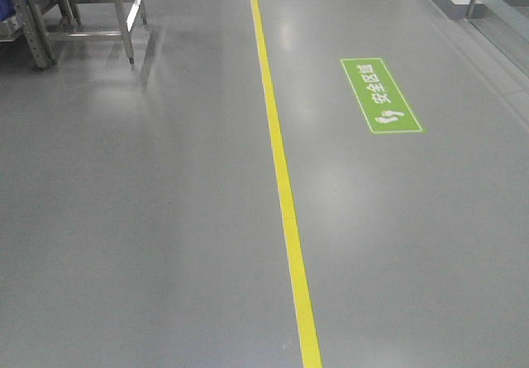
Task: Move and align brake pads A on conveyor
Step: 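Drive along the yellow-lined aisle toward the blue bin shelves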
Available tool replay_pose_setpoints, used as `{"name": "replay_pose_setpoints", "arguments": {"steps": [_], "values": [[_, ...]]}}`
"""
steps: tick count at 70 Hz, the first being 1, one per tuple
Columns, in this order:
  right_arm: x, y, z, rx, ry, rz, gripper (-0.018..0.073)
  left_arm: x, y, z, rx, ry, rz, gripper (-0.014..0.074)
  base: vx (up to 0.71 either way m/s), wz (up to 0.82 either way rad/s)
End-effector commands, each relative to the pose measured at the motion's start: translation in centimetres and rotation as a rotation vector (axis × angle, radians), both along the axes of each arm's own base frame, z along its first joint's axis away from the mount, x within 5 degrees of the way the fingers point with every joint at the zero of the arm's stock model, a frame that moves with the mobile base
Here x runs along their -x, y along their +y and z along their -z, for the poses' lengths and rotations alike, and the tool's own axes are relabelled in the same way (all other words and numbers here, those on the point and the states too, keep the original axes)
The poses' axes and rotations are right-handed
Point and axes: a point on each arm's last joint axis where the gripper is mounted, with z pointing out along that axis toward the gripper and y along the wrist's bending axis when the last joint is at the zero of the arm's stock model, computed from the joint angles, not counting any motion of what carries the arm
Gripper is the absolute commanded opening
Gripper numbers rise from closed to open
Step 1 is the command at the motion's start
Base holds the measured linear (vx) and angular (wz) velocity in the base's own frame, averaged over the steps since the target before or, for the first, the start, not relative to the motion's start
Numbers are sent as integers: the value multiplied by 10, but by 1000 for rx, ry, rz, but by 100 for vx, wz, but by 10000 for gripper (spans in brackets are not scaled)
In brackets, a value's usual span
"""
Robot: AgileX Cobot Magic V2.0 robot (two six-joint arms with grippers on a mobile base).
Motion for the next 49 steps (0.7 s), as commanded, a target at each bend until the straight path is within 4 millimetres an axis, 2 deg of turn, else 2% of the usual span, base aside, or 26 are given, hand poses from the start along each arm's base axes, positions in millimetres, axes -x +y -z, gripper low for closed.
{"name": "replay_pose_setpoints", "arguments": {"steps": [1, 49], "values": [[0, -1, -16, 2, -92, 14, 559, -1, -2, -13, 12, -79, 16, 470, 59, 14], [0, -1, -16, 2, -92, 14, 559, -1, -2, -13, 12, -79, 16, 470, 66, -7]]}}
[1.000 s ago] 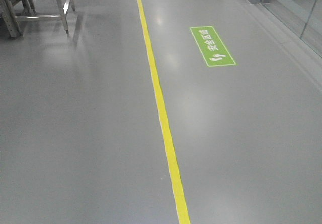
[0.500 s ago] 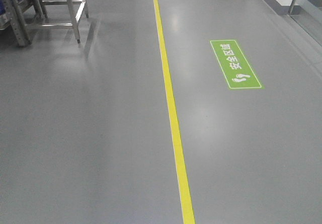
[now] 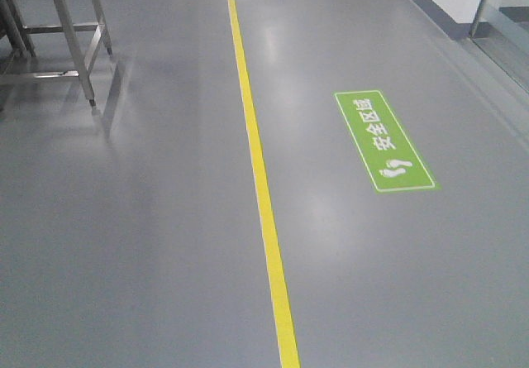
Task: Move and align brake pads A on conveyor
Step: 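Drive along the yellow-lined aisle toward the blue bin shelves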
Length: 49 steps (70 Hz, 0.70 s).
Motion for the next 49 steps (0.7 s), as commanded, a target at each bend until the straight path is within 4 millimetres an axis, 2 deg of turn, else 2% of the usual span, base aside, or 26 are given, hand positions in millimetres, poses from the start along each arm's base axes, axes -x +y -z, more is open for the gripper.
{"name": "replay_pose_setpoints", "arguments": {"steps": [1, 49], "values": [[0, -1, -16, 2, -92, 14, 559, -1, -2, -13, 12, -79, 16, 470, 71, 2], [0, -1, -16, 2, -92, 14, 559, -1, -2, -13, 12, -79, 15, 470, 75, 19]]}}
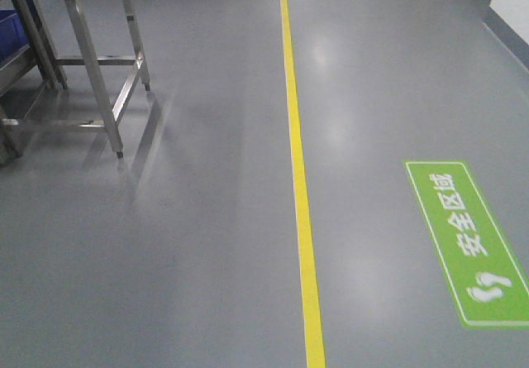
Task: Move and align brake pads A on conveyor
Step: 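Drive along the yellow-lined aisle toward the blue bin shelves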
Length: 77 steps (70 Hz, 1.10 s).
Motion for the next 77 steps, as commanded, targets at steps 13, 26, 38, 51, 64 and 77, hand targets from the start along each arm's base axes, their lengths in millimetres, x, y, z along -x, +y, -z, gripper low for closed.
{"name": "replay_pose_setpoints", "arguments": {"steps": [13, 26, 38, 51, 64, 77], "values": [[0, -1, -16, 2, -92, 14, 559, -1, -2, -13, 12, -80, 16, 470, 78, 1], [0, -1, -16, 2, -92, 14, 559, -1, -2, -13, 12, -80, 16, 470, 79, -10], [0, -1, -16, 2, -92, 14, 559, -1, -2, -13, 12, -80, 16, 470, 79, -10], [0, -1, -16, 2, -92, 14, 559, -1, -2, -13, 12, -80, 16, 470, 78, -7], [0, -1, -16, 2, -92, 14, 559, -1, -2, -13, 12, -80, 16, 470, 78, -2], [0, -1, -16, 2, -92, 14, 559, -1, -2, -13, 12, -80, 16, 470, 76, 4]]}}
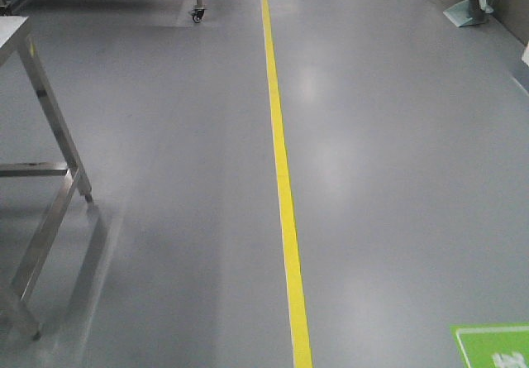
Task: Move and align brake pads A on conveyor
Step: 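Drive along the yellow-lined aisle toward the blue bin shelves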
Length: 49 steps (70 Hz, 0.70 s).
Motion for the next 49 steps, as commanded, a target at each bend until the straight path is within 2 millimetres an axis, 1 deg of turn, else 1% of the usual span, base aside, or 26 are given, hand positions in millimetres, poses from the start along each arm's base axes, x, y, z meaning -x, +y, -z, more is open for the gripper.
{"name": "replay_pose_setpoints", "arguments": {"steps": [1, 49], "values": [[0, -1, -16, 2, -92, 14, 559, -1, -2, -13, 12, -79, 15, 470, 74, 5], [0, -1, -15, 2, -91, 14, 559, -1, -2, -13, 12, -79, 15, 470, 69, -1]]}}
